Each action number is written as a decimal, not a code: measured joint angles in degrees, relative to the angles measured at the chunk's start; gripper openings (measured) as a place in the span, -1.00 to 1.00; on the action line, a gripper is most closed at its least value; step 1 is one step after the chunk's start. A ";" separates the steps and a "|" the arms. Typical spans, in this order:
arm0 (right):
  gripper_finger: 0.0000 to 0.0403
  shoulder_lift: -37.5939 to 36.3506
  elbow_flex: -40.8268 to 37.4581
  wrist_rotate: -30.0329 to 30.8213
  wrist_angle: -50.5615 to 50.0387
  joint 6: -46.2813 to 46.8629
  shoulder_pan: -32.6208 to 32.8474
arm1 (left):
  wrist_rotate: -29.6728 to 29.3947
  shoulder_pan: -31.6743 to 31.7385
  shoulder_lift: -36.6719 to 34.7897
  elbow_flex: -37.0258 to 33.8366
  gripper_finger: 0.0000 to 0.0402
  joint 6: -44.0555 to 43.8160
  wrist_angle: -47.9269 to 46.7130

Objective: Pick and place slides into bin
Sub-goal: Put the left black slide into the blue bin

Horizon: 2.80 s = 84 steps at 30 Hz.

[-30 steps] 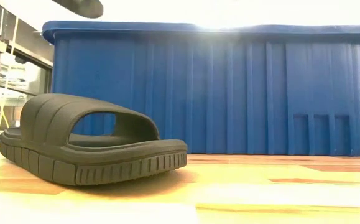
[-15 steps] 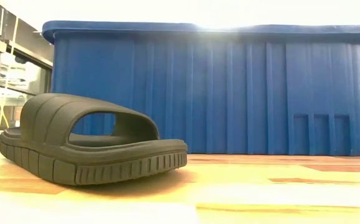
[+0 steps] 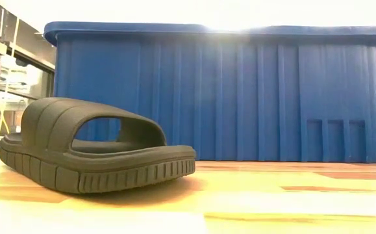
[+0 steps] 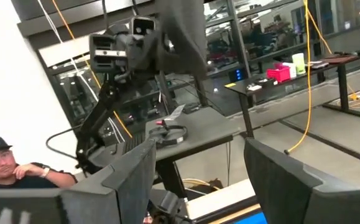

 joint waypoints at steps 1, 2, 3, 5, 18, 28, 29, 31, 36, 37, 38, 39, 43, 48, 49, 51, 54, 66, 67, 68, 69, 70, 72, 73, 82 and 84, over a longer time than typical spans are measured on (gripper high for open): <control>0.16 0.04 0.00 -0.03 -0.03 -0.02 0.00 | -0.02 -1.35 0.33 0.02 -1.00 -0.07 1.29; 0.16 0.06 0.00 -0.23 -0.01 -0.02 0.02 | -0.30 -3.01 0.66 0.05 -1.00 -0.10 2.47; 0.15 0.06 0.00 -0.26 0.03 -0.09 0.00 | -0.98 -4.94 1.07 0.07 -1.00 -0.23 3.41; 0.15 0.06 0.00 -0.24 0.50 -0.43 0.00 | -3.25 -9.62 1.85 0.07 -1.00 -0.27 5.01; 0.14 -1.44 0.07 -0.92 3.30 -3.16 1.80 | -26.67 -39.30 12.13 1.26 -1.00 14.70 10.00; 0.14 -5.34 0.09 11.01 3.17 -13.37 7.76 | -38.75 -48.88 17.19 2.32 -1.00 22.66 11.59; 0.14 -5.53 0.09 11.59 2.87 -14.09 8.12 | -39.53 -49.60 17.80 2.32 -1.00 23.23 11.50; 0.14 -5.62 0.09 12.51 3.00 -15.02 8.65 | -40.64 -51.15 19.32 2.29 -1.00 23.86 11.77; 0.12 -5.66 0.09 13.11 2.90 -14.99 8.76 | -43.09 -54.28 21.49 2.27 -1.00 26.39 15.60; 0.10 -5.67 0.09 13.12 3.00 -14.99 8.76 | -44.11 -54.83 21.84 2.27 -1.00 27.51 16.35; 0.08 -5.68 0.09 13.18 3.11 -14.99 8.76 | -45.20 -55.39 22.08 2.27 -1.00 28.63 17.23; 0.06 -5.78 0.09 13.22 3.11 -14.99 8.86 | -46.10 -55.86 22.14 2.27 -1.00 29.54 17.67; -0.02 -6.06 0.09 14.17 2.79 -15.88 9.28 | -48.92 -56.59 22.04 2.27 -1.00 30.96 18.66; -0.06 -6.66 0.09 16.66 2.77 -18.41 10.23 | -49.93 -56.58 21.71 2.27 -1.00 31.04 18.64; -0.06 -6.67 0.09 17.43 2.93 -19.06 10.46 | -50.13 -56.58 21.71 2.27 -1.00 31.04 18.58; -0.07 -6.70 0.09 18.89 2.98 -20.17 10.89 | -50.44 -56.57 21.71 2.27 -1.00 31.04 18.55; -0.07 -7.08 0.09 20.24 2.99 -21.24 11.29 | -50.87 -56.57 21.71 2.27 -1.00 31.03 18.55; -0.17 -7.44 0.09 22.56 3.05 -21.46 11.32 | -51.47 -56.56 21.71 2.27 -1.00 31.01 18.29; -0.21 -7.44 0.09 22.56 3.04 -21.46 11.32 | -51.45 -56.56 21.71 2.27 -1.00 31.01 18.22; -0.27 -7.44 0.09 22.56 3.03 -21.46 11.32 | -51.43 -56.56 21.71 2.27 -1.00 31.01 18.20; -0.32 -7.44 0.09 22.56 3.03 -21.46 11.32 | -51.40 -56.56 21.71 2.27 -1.00 31.00 18.20; -0.38 -7.44 0.09 22.54 3.03 -21.46 11.32 | -51.37 -56.56 21.71 2.27 -1.00 31.01 18.16; -0.50 -7.44 0.09 22.63 3.02 -21.47 11.32 | -51.29 -56.56 21.71 2.27 -1.00 30.99 18.00; -0.56 -7.44 0.09 22.75 3.00 -21.51 11.32 | -51.29 -56.56 21.71 2.27 -1.00 30.98 17.99; -0.91 -7.44 0.09 24.10 2.92 -22.96 11.28 | -51.32 -56.56 21.69 2.27 -0.92 30.88 17.92; -0.91 -7.44 0.09 24.61 2.86 -23.01 11.28 | -51.30 -56.56 21.69 2.27 -0.85 30.85 17.48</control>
